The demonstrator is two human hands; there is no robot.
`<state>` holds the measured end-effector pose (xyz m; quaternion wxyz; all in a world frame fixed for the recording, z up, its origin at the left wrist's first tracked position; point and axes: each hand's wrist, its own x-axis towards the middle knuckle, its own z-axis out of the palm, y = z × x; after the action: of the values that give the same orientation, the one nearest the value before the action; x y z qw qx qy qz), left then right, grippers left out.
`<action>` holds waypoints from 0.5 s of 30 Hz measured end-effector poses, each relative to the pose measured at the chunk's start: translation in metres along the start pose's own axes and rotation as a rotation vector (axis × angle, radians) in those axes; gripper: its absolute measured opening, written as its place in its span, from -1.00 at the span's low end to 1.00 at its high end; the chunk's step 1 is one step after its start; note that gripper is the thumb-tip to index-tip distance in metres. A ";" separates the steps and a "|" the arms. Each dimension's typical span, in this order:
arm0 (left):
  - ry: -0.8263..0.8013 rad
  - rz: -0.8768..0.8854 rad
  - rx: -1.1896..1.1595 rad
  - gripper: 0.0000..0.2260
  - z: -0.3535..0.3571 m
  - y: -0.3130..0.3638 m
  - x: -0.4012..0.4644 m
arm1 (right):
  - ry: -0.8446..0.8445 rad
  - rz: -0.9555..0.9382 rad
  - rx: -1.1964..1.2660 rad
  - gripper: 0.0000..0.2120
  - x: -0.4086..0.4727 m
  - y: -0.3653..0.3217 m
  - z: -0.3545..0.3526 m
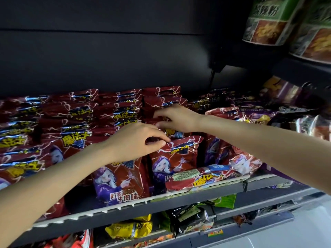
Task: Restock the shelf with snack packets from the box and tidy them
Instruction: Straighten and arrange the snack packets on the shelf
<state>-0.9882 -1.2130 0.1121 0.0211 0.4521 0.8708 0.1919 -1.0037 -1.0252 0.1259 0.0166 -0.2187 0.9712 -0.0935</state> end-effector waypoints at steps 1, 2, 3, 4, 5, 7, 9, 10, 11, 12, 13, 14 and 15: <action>0.001 0.003 -0.006 -0.78 -0.002 -0.001 0.000 | -0.066 0.003 -0.034 -0.49 -0.004 0.002 -0.002; 0.008 0.003 -0.014 -0.78 -0.005 -0.002 0.000 | -0.125 0.017 -0.087 -0.40 -0.007 0.004 -0.006; 0.028 -0.004 -0.022 -0.79 -0.009 -0.004 0.000 | -0.170 0.031 -0.145 -0.33 -0.010 0.005 -0.009; 0.064 -0.017 -0.025 -0.80 -0.013 -0.009 0.000 | -0.200 0.042 -0.192 -0.29 -0.011 0.005 -0.010; 0.116 -0.030 -0.015 -0.81 -0.018 -0.015 0.001 | -0.221 0.052 -0.220 -0.27 -0.011 0.004 -0.010; 0.203 -0.069 0.043 -0.81 -0.028 -0.034 0.002 | -0.240 0.063 -0.250 -0.25 -0.008 -0.001 -0.006; 0.170 -0.125 0.088 -0.80 -0.037 -0.055 -0.001 | -0.246 0.065 -0.255 -0.24 -0.005 -0.005 -0.002; 0.117 -0.153 0.086 -0.79 -0.040 -0.063 -0.003 | -0.244 0.067 -0.253 -0.23 -0.005 -0.005 -0.002; 0.067 -0.171 0.076 -0.77 -0.041 -0.068 -0.005 | -0.240 0.067 -0.256 -0.23 -0.004 -0.005 -0.002; 0.031 -0.182 0.064 -0.73 -0.042 -0.073 -0.006 | -0.232 0.059 -0.266 -0.22 -0.003 -0.006 -0.002; 0.012 -0.185 0.053 -0.70 -0.042 -0.075 -0.007 | -0.218 0.043 -0.282 -0.22 -0.003 -0.007 -0.001; 0.004 -0.185 0.045 -0.67 -0.042 -0.076 -0.008 | -0.194 0.023 -0.305 -0.21 -0.002 -0.007 0.000; 0.002 -0.180 0.039 -0.66 -0.042 -0.077 -0.008 | -0.160 0.005 -0.334 -0.21 -0.002 -0.008 0.001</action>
<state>-1.0518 -1.2723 0.1224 0.0285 0.3721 0.9115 0.1729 -0.9984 -1.0316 0.1265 0.0576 -0.2226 0.9693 0.0865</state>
